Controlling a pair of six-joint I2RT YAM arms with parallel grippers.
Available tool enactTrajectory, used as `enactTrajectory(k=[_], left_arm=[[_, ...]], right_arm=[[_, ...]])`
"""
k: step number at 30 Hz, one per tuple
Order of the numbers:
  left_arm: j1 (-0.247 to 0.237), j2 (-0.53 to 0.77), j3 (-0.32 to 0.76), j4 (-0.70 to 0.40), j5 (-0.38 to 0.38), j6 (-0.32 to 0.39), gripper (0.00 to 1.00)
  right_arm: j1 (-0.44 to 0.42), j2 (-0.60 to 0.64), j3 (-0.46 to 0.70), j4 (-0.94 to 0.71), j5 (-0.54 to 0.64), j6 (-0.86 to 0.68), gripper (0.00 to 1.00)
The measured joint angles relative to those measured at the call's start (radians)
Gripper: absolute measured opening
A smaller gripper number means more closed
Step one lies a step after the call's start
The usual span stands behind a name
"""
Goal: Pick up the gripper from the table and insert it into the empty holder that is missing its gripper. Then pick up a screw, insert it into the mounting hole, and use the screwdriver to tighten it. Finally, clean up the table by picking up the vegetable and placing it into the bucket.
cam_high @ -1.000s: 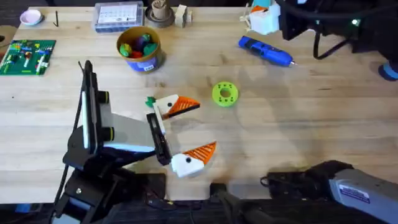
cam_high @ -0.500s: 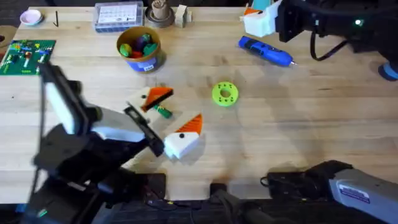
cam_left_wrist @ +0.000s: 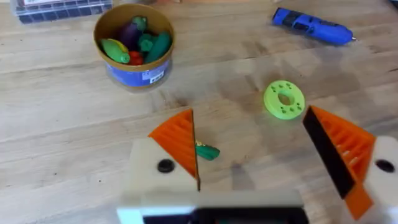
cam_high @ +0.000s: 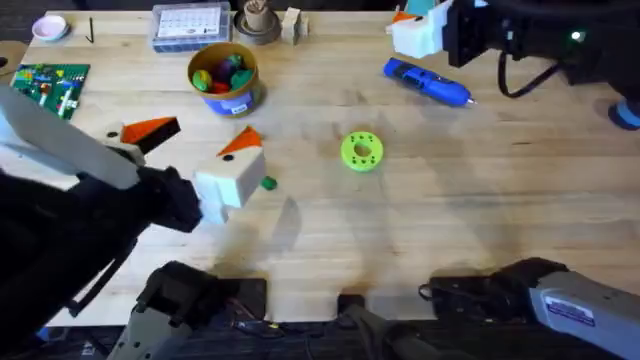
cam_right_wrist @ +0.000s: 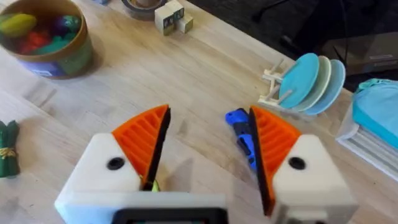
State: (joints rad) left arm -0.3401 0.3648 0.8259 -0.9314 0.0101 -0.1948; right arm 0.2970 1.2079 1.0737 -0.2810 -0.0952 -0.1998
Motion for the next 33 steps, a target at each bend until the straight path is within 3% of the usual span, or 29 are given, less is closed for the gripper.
enactTrajectory(k=[4,6,12,15,26,33], left_arm=[[0.000,0.015,0.006,-0.006,0.001,-0.012,0.993],[0.000,0.015,0.006,-0.012,-0.011,-0.066,0.993],[0.000,0.074,0.006,-0.111,-0.123,-0.387,0.996],[0.000,0.143,0.006,-0.100,-0.135,-0.484,0.994],[0.000,0.345,0.006,-0.103,-0.104,-0.628,0.998],[-0.004,0.600,0.006,-0.077,-0.104,-0.712,0.996]], right_arm=[[0.000,0.000,0.000,0.000,0.000,0.003,0.794],[0.000,0.000,0.000,0.000,0.000,0.006,0.794],[0.000,0.000,0.000,0.000,0.000,0.006,0.794],[0.000,0.000,0.000,-0.001,0.000,0.007,0.794],[0.000,0.000,0.000,-0.001,0.000,0.007,0.794],[0.000,0.000,0.000,-0.001,0.000,0.007,0.796]])
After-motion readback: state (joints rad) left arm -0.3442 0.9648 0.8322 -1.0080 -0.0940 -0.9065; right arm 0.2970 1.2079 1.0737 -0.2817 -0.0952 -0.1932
